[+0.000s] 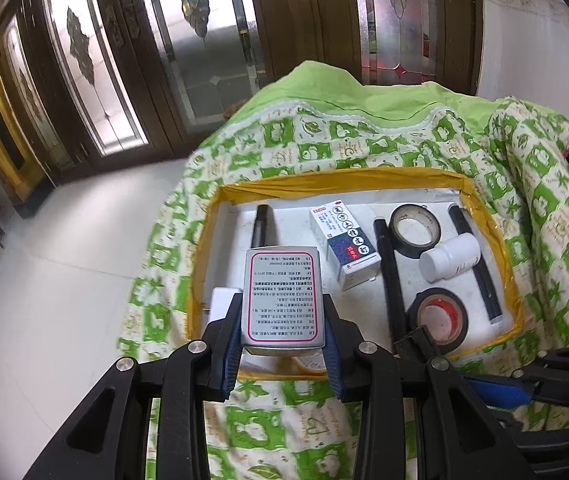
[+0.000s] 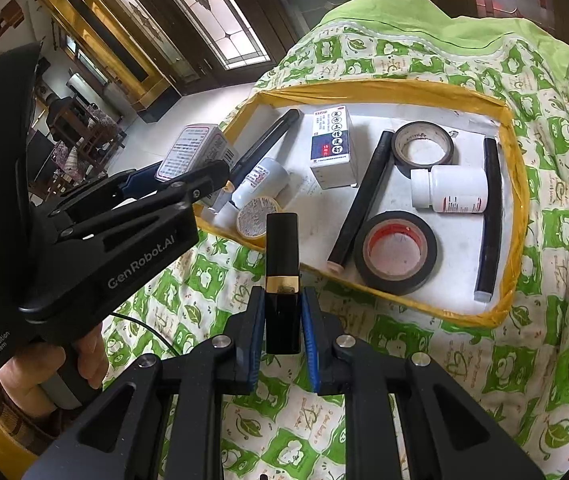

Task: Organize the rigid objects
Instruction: 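Lower the pink-labelled box and black tube into the tray with both tools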

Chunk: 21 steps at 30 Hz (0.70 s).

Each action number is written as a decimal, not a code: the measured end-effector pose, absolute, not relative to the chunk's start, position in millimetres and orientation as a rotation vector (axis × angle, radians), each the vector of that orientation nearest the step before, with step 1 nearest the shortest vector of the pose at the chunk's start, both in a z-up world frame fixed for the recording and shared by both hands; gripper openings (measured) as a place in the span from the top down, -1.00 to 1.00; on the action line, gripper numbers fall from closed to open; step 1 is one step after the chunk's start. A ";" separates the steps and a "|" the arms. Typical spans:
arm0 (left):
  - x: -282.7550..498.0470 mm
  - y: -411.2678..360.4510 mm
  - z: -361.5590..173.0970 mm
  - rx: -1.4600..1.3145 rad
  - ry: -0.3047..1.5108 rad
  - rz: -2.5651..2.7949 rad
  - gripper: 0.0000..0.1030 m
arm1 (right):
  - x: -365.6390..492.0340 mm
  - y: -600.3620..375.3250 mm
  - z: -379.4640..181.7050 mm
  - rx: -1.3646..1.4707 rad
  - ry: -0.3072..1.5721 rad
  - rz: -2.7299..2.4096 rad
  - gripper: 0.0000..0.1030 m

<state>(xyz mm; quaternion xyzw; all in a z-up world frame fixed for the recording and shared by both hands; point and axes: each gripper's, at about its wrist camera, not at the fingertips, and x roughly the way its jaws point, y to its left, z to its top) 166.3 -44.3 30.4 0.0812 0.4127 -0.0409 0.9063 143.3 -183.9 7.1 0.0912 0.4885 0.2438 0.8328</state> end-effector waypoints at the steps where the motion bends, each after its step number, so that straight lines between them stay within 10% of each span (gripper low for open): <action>1: 172.0 -40.9 30.4 0.134 0.869 -0.092 0.30 | 144.9 -183.6 6.5 0.193 1.038 0.516 0.67; 21: 248.8 -37.1 22.6 -0.141 1.074 -0.179 0.30 | 184.5 -190.3 -8.2 0.340 1.109 0.529 0.67</action>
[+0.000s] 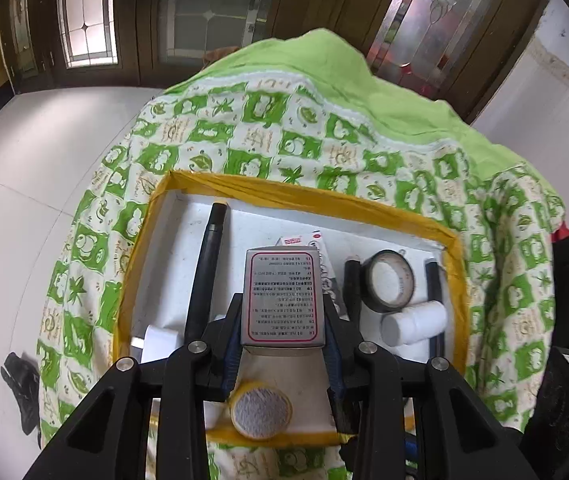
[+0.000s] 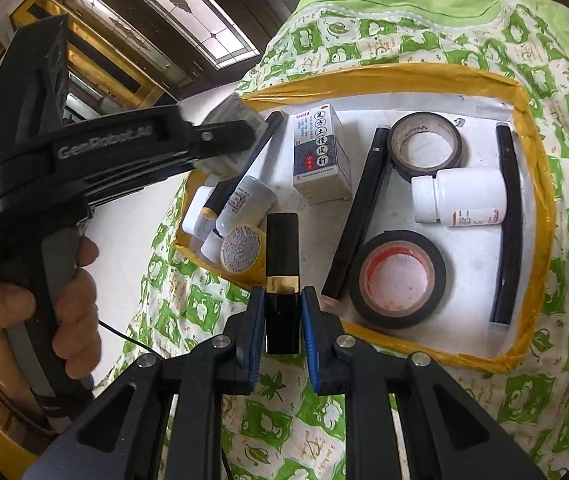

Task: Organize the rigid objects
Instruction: 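Lower the pink-labelled box and black tube into the tray with both tools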

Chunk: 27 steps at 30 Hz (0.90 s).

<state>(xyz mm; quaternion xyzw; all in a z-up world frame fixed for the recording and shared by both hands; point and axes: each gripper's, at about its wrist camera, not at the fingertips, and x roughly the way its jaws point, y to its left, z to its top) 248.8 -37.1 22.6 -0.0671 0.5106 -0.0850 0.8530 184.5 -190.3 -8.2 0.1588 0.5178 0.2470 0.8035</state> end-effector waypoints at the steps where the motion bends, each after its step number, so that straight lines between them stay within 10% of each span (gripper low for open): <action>1: 252.1 -36.2 18.9 -0.146 1.084 -0.173 0.30 | 186.3 -190.3 -9.7 0.352 1.114 0.533 0.67; 27: 287.2 -34.0 -14.1 -0.111 1.091 -0.124 0.29 | 224.0 -179.4 -38.9 0.423 1.116 0.499 0.63</action>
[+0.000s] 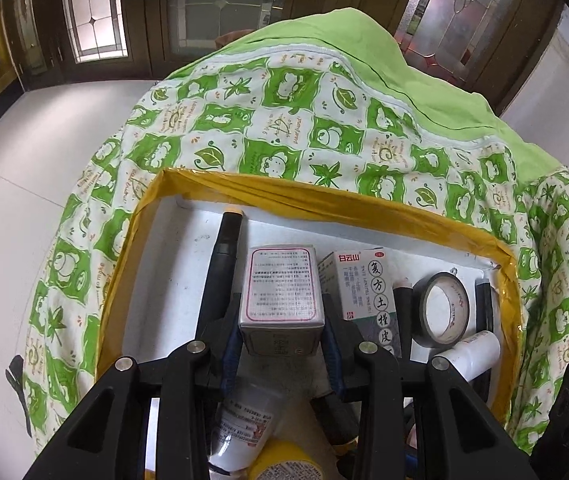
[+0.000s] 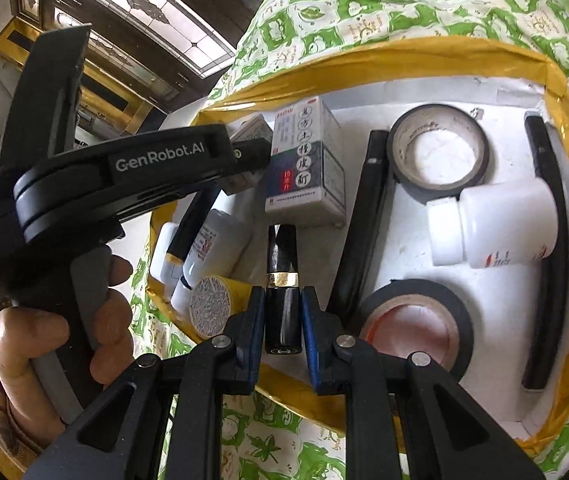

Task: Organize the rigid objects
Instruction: 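Lower the pink-labelled box and black tube into the tray with both tools, then open both tools and withdraw them from the tray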

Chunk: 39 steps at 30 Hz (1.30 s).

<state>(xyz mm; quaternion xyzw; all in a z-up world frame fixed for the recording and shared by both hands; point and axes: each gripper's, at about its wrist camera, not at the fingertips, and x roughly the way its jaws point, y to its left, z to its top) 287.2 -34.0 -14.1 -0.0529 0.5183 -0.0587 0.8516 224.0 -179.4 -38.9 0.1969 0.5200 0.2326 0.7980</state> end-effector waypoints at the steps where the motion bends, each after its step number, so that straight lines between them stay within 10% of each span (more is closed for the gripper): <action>1: 285.7 -33.6 -13.1 -0.117 1.092 -0.125 0.27 | 223.8 -181.3 -37.8 0.431 1.108 0.495 0.63; 12: 239.0 -36.9 14.6 -0.082 1.034 -0.139 -0.16 | 174.5 -221.8 -16.7 0.490 1.053 0.407 0.46; 29: 64.7 -8.0 7.1 -0.039 0.816 0.024 -0.61 | 70.1 -227.0 -6.4 0.256 0.913 0.194 -0.90; 39: 41.0 -22.7 29.4 0.100 0.698 0.111 -0.98 | 43.5 -211.9 8.9 0.100 0.791 0.114 -0.99</action>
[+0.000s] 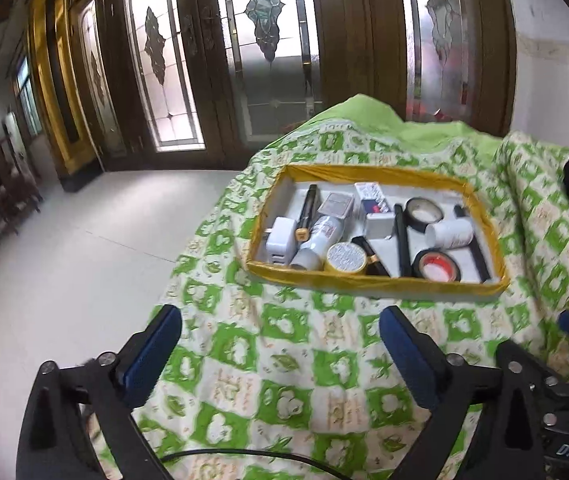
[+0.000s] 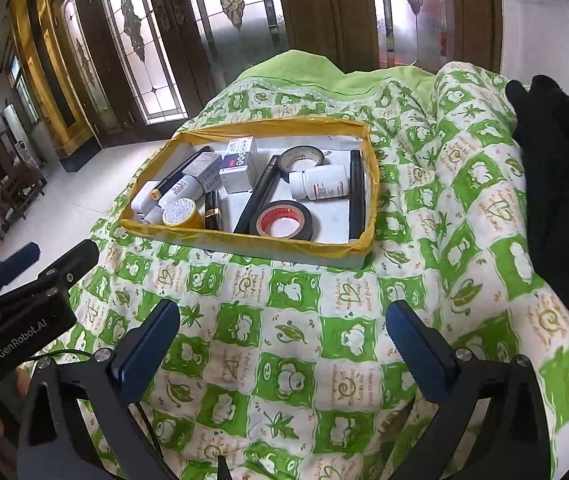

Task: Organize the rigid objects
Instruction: 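Open both tools and withdraw them from the tray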

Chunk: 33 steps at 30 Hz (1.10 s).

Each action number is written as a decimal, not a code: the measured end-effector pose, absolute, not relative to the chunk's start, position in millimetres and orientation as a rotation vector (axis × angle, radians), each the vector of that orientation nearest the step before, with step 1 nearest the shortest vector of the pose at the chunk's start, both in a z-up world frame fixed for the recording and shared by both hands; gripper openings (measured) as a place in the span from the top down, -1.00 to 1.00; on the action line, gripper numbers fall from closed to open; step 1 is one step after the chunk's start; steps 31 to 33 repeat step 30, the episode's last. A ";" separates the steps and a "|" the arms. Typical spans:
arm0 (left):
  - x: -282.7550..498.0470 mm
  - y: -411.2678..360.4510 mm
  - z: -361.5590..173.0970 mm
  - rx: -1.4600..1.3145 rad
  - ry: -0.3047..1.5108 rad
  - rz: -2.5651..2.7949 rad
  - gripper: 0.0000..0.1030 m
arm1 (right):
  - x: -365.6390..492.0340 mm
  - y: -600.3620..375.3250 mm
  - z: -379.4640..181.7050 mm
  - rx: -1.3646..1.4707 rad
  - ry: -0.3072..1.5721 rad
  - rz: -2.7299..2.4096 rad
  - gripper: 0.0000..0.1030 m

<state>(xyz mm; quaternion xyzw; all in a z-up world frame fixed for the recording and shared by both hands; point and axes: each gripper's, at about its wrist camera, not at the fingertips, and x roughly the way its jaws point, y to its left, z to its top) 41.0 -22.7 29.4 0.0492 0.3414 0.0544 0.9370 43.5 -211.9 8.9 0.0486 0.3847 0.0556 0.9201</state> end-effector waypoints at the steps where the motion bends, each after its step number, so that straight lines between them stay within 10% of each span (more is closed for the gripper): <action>1: 39.5 -25.6 29.8 0.128 0.700 0.123 -0.97 | 41.1 -211.4 11.3 0.098 0.782 0.110 -0.99; 33: 28.2 -20.3 42.7 0.067 0.719 0.040 -0.97 | 11.4 -210.1 41.7 0.107 0.746 0.053 -0.99</action>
